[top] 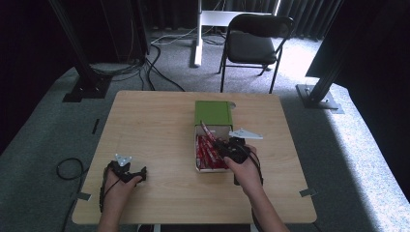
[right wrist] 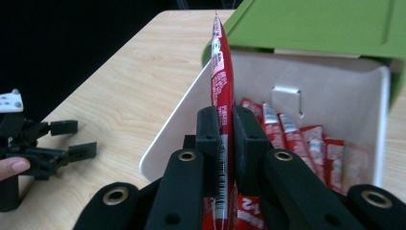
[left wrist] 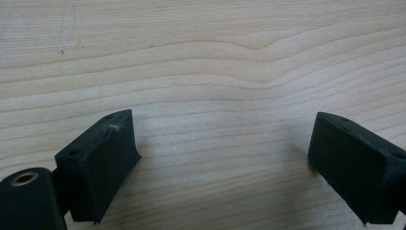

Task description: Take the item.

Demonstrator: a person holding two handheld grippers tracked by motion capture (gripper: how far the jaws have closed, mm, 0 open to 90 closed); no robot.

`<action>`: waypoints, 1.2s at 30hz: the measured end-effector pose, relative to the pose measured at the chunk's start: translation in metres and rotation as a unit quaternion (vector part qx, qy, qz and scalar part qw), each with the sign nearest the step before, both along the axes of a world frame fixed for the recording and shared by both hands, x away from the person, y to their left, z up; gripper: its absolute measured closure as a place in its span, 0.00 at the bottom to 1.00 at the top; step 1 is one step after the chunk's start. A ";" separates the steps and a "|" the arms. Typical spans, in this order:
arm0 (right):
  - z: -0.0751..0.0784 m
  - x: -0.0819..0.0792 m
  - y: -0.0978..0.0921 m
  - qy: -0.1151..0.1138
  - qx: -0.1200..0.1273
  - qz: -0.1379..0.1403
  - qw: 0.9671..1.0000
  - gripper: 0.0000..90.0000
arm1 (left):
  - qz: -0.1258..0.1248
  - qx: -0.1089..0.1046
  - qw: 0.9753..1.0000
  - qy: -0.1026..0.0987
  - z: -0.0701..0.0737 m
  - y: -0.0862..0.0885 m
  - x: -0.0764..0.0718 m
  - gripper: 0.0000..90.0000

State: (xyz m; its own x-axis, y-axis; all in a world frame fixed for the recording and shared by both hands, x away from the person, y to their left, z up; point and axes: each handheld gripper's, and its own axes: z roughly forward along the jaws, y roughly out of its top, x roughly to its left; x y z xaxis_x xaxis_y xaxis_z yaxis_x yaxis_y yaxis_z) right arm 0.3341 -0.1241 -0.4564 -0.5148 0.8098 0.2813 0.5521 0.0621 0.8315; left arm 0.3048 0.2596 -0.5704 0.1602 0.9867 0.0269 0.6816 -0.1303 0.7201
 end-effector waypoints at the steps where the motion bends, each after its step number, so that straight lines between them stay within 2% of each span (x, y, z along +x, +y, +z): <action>1: 0.001 0.001 -0.002 -0.002 0.004 -0.003 1.000 0.92 | 0.000 -0.001 1.000 0.000 0.000 0.000 0.000 0.11; 4: 0.006 0.002 -0.009 -0.005 0.011 -0.012 1.000 0.92 | 0.000 0.000 1.000 0.000 0.000 0.000 0.000 0.11; 10: 0.010 0.002 -0.016 0.001 0.030 -0.011 0.999 0.92 | 0.001 -0.001 1.000 0.000 0.000 0.000 0.000 0.11; 17: 0.012 0.004 -0.025 -0.005 0.029 -0.024 0.999 0.92 | 0.000 -0.001 1.000 0.000 0.000 0.000 0.000 0.11; 27: 0.017 0.008 -0.055 -0.006 0.046 -0.054 0.997 0.92 | 0.001 -0.001 1.000 0.000 0.000 0.000 0.000 0.11; 30: 0.016 0.007 -0.066 -0.010 0.042 -0.067 0.997 0.92 | 0.000 0.000 1.000 0.000 0.000 0.000 0.000 0.11; 36: 0.014 0.006 -0.091 -0.014 0.046 -0.102 0.994 0.92 | 0.001 -0.001 1.000 0.000 0.000 0.000 0.000 0.11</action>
